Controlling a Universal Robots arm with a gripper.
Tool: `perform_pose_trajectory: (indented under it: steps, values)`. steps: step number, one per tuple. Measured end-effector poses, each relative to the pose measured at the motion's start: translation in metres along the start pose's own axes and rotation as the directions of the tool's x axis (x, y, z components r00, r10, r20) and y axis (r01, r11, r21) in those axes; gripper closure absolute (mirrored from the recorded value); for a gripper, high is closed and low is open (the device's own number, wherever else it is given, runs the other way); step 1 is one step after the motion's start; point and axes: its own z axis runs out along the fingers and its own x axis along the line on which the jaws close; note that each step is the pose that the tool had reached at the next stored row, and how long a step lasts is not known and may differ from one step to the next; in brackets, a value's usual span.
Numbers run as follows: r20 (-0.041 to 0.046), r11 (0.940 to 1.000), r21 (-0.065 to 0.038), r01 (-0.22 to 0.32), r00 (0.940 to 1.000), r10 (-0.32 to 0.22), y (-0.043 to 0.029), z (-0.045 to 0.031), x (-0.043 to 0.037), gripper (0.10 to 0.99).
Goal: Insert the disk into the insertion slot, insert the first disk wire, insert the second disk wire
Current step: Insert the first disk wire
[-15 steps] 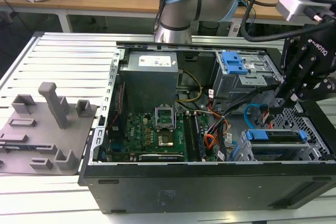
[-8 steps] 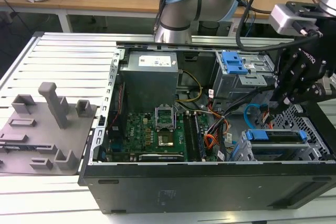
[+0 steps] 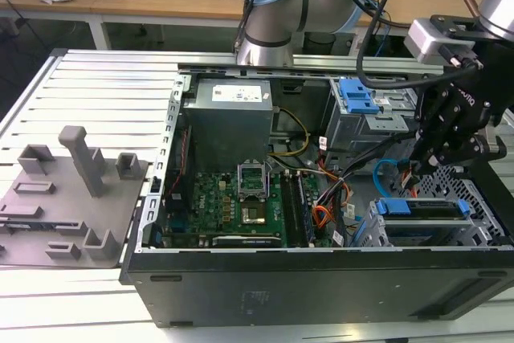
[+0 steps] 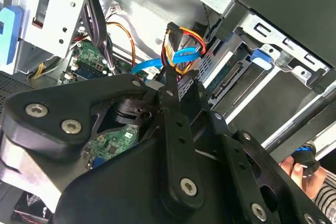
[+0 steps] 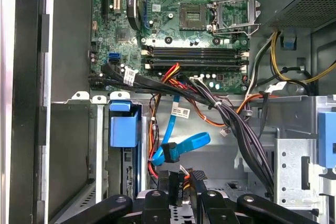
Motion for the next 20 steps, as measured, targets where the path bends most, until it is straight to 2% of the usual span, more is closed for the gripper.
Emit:
perform_pose_trajectory:
  steps: [3, 5, 11, 15, 20]
  values:
    - [0.0001, 1.0, 0.0, 0.0, 1.0, 0.0, 0.0, 0.0001, 0.0, 0.784]
    - [-0.0001, 1.0, 0.0, 0.0, 1.0, 0.0, 0.0, 0.0001, 0.0, 0.922]
    - [-0.0005, 1.0, 0.0, 0.0, 1.0, 0.0, 0.0, 0.0001, 0.0, 0.925]
    - [-0.0004, 1.0, 0.0, 0.0, 1.0, 0.0, -0.0031, 0.0001, 0.0001, 0.925]
    - [-0.0005, 1.0, 0.0, 0.0, 1.0, 0.0, -0.0022, 0.0004, 0.0113, 0.925]
